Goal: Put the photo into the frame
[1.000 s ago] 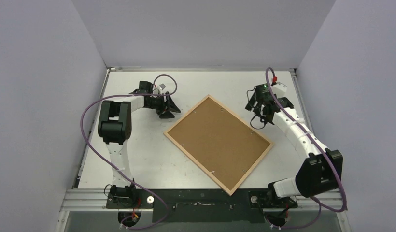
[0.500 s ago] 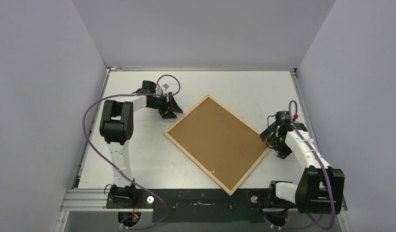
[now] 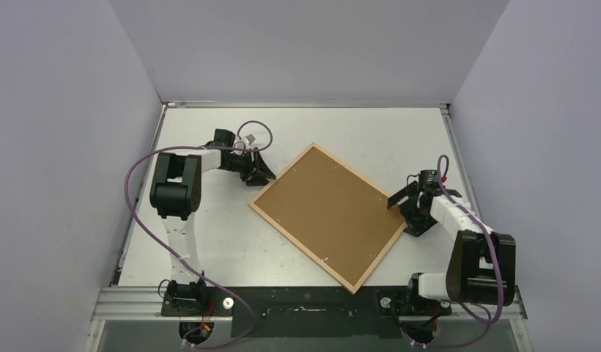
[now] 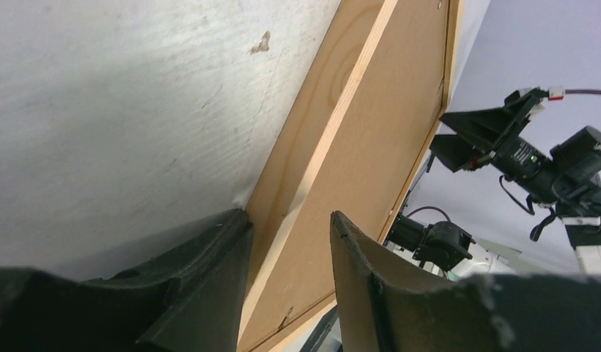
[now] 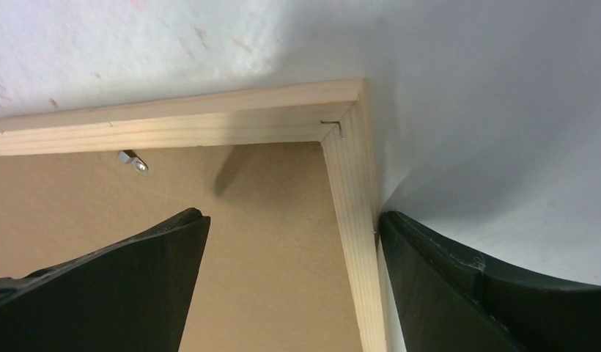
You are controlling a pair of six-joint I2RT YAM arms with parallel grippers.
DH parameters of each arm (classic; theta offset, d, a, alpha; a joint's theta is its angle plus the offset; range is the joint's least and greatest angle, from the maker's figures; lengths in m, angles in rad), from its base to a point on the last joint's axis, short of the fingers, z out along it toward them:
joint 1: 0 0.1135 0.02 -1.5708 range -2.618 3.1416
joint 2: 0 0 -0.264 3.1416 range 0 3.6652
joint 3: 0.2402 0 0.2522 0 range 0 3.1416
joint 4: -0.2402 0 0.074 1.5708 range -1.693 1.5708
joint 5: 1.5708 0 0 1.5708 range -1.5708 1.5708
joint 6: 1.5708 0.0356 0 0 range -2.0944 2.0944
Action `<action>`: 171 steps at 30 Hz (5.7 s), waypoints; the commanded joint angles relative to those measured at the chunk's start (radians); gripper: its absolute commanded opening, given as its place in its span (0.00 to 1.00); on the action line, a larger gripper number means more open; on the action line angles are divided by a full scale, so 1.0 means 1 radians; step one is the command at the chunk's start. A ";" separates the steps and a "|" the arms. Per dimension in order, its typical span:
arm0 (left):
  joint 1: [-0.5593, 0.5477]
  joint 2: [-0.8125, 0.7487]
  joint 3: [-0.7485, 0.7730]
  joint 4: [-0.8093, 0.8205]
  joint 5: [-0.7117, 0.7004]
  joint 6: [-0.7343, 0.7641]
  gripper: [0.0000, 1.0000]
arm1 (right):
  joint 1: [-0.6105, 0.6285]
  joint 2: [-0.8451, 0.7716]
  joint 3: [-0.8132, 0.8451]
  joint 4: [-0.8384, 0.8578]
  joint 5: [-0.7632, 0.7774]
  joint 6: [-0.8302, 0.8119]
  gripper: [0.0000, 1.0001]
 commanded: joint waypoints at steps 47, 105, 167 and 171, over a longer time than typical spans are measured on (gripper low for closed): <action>0.086 -0.351 -0.043 -0.075 -0.103 -0.009 0.52 | 0.339 0.467 0.738 0.148 0.055 -0.495 0.57; -0.026 0.029 0.068 -0.182 0.002 0.045 0.26 | 0.886 0.830 0.948 0.114 0.443 -0.672 0.39; -0.075 -0.009 -0.080 -0.085 0.037 -0.025 0.15 | 0.764 0.887 0.906 0.142 0.564 -0.275 0.00; -0.076 -0.016 -0.084 -0.066 0.036 -0.044 0.15 | 0.756 0.887 0.912 0.137 0.541 -0.236 0.00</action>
